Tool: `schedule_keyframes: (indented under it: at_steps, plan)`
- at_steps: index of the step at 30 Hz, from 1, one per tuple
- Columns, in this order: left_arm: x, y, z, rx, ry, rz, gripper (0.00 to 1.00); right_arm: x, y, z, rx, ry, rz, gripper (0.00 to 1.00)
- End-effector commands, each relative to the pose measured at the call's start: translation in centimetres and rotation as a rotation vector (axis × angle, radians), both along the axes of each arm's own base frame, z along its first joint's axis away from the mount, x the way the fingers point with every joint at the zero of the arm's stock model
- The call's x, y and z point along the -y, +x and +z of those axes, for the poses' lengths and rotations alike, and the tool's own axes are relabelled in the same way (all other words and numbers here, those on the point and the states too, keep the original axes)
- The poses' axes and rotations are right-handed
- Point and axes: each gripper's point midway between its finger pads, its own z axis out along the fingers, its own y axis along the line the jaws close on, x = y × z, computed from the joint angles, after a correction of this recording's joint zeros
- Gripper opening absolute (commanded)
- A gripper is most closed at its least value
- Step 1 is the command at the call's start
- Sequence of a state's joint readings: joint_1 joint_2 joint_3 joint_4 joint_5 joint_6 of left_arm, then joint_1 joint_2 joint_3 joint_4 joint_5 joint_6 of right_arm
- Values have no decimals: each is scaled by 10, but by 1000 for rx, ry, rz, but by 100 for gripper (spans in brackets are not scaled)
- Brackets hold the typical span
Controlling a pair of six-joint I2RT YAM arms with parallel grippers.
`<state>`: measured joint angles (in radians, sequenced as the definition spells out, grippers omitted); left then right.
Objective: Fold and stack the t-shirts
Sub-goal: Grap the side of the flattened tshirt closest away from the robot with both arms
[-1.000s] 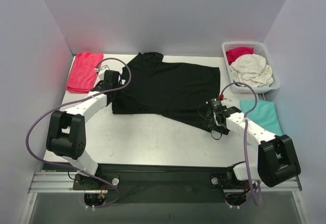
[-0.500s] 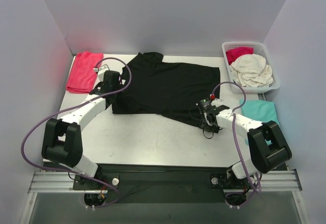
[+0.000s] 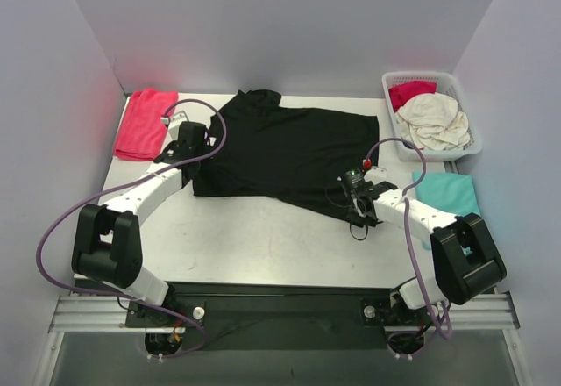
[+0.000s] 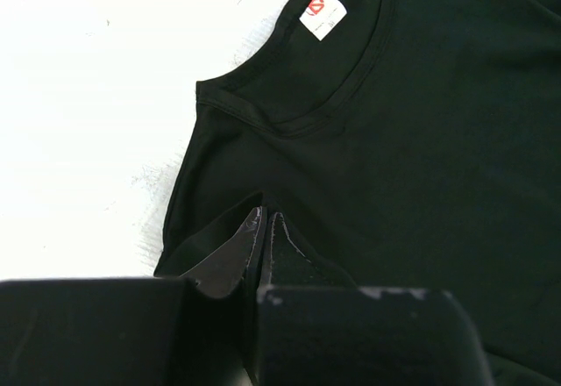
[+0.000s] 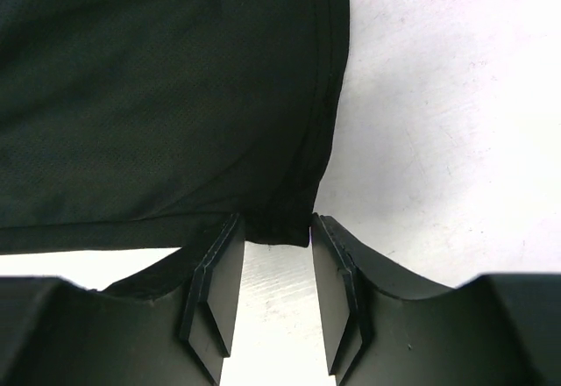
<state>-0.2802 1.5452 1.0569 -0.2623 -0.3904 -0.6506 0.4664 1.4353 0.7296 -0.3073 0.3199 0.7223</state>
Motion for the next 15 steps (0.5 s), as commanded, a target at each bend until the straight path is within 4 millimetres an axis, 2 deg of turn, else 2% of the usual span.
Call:
schedule_keyframes:
  at_steps: [1, 2, 4, 5, 8, 10, 13, 15]
  plan:
    - [-1, 2, 12, 30, 2, 9, 0, 5, 4, 5, 10, -40, -18, 32]
    - [-1, 1, 13, 30, 2, 9, 0, 5, 2, 1, -5, -42, -20, 22]
    - [-1, 1, 14, 32, 3, 11, 0, 5, 1, -3, -17, -44, -23, 12]
    - [-2, 1, 14, 30, 5, 12, 0, 5, 0, -4, -20, -44, -21, 3]
    - [-2, 0, 15, 34, 7, 12, 0, 6, -2, -3, -19, -42, -19, 0]
    - [-2, 0, 14, 31, 6, 12, 0, 7, -3, -1, -13, -41, -18, 5]
    - [-3, 0, 15, 32, 7, 13, 0, 11, -7, 1, -8, -51, -25, 28]
    - [-3, 0, 14, 31, 9, 13, 0, 12, -8, 2, -5, -52, -27, 32]
